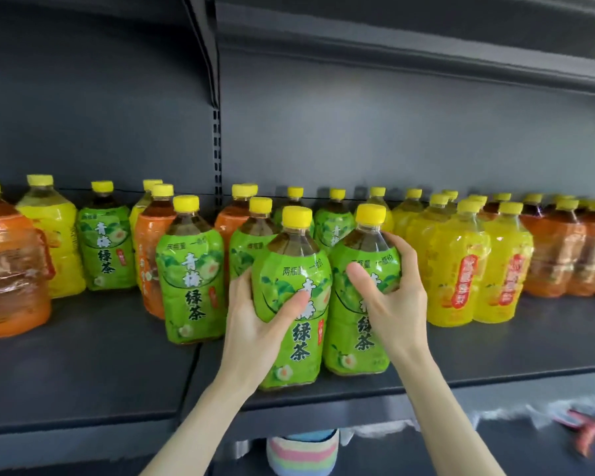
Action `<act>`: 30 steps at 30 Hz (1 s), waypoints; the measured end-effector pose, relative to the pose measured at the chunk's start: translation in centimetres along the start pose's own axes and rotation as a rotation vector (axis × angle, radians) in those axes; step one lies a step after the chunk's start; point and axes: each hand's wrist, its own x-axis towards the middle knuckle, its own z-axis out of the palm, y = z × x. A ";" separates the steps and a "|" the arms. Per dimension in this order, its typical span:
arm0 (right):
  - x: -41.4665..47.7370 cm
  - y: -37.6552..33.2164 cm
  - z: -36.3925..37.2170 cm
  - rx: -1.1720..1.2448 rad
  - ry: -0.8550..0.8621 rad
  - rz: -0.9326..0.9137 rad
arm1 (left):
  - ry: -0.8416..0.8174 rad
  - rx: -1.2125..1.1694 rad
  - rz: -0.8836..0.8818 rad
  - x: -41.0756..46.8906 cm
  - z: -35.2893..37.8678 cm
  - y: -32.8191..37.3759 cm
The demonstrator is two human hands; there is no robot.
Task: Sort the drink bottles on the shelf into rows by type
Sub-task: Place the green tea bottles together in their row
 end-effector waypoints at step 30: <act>9.6 9.1 -0.3 -0.022 -0.300 0.112 | 0.026 0.176 -0.162 7.3 10.5 -4.7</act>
